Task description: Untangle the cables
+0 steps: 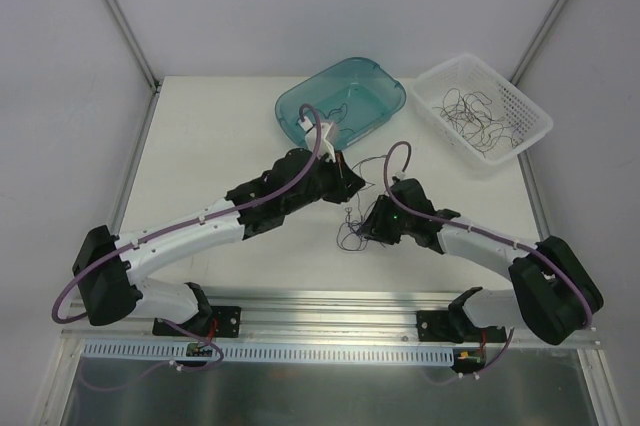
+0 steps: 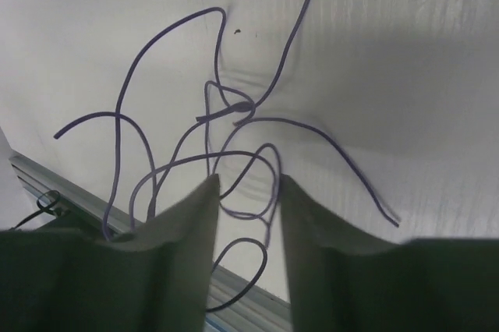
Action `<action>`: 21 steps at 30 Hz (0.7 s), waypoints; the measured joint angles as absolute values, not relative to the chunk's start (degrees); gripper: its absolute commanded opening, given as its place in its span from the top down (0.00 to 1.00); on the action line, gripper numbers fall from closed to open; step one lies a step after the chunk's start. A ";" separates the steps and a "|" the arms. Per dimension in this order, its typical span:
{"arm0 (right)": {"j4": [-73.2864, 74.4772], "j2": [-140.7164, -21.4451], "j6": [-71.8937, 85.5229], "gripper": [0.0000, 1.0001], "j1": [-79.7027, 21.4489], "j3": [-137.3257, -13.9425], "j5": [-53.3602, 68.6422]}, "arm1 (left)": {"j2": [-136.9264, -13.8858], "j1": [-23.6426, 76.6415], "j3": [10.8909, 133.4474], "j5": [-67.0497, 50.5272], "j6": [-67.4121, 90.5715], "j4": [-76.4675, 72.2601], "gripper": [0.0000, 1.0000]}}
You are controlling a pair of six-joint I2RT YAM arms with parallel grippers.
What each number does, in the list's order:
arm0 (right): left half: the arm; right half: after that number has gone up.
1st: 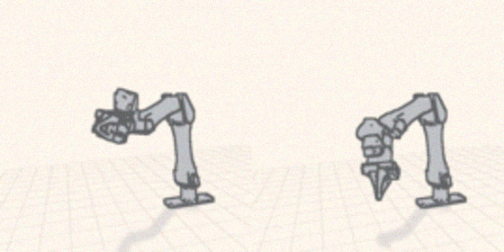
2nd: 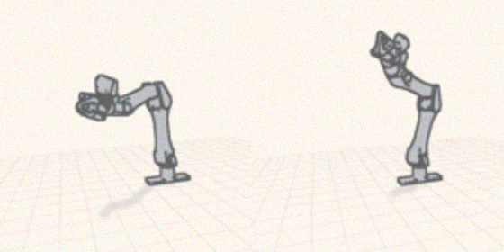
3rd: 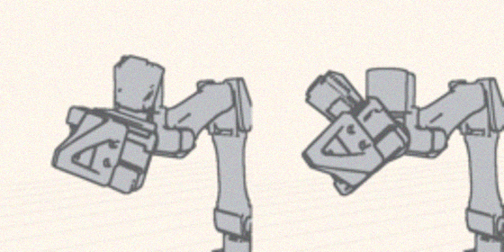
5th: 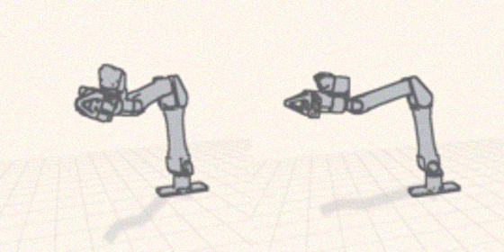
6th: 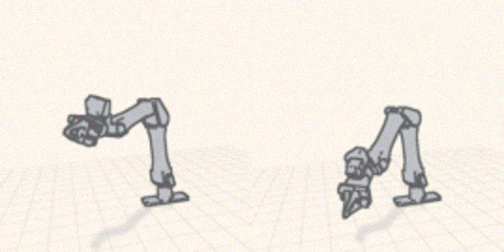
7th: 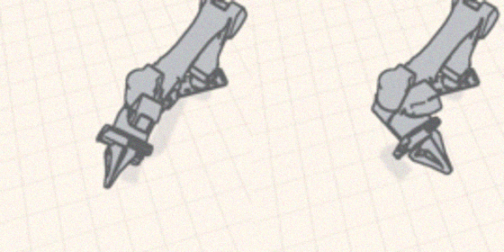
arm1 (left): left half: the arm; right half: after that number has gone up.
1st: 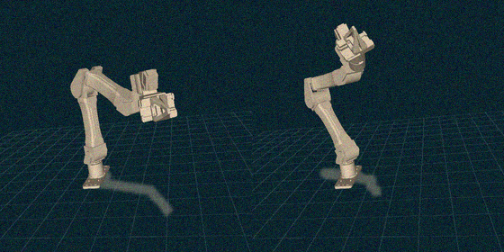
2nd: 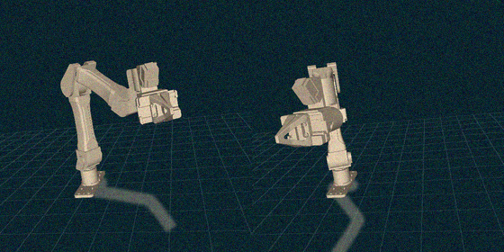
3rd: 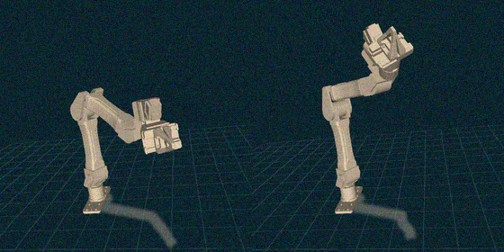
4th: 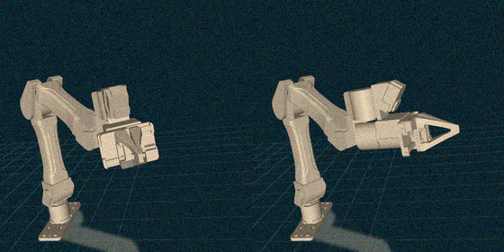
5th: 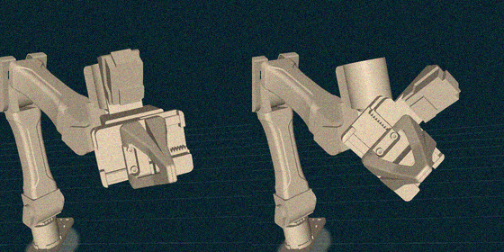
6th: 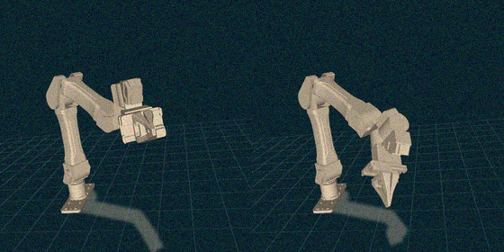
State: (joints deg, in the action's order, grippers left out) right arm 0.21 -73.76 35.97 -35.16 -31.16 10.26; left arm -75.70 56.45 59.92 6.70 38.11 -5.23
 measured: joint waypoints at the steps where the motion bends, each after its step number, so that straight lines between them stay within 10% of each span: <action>1: -0.30 -74.46 36.07 0.75 -35.29 -31.09 10.33 | -75.66 56.12 60.27 6.70 37.93 -5.08 1.00; 5: -0.64 -75.18 35.66 0.99 -35.35 -30.68 9.63 | -74.96 54.52 61.80 6.66 36.84 -3.62 1.00; 21: 10.02 -68.69 28.16 0.99 -26.70 -30.00 2.04 | -59.86 35.94 75.18 3.09 31.73 12.45 1.00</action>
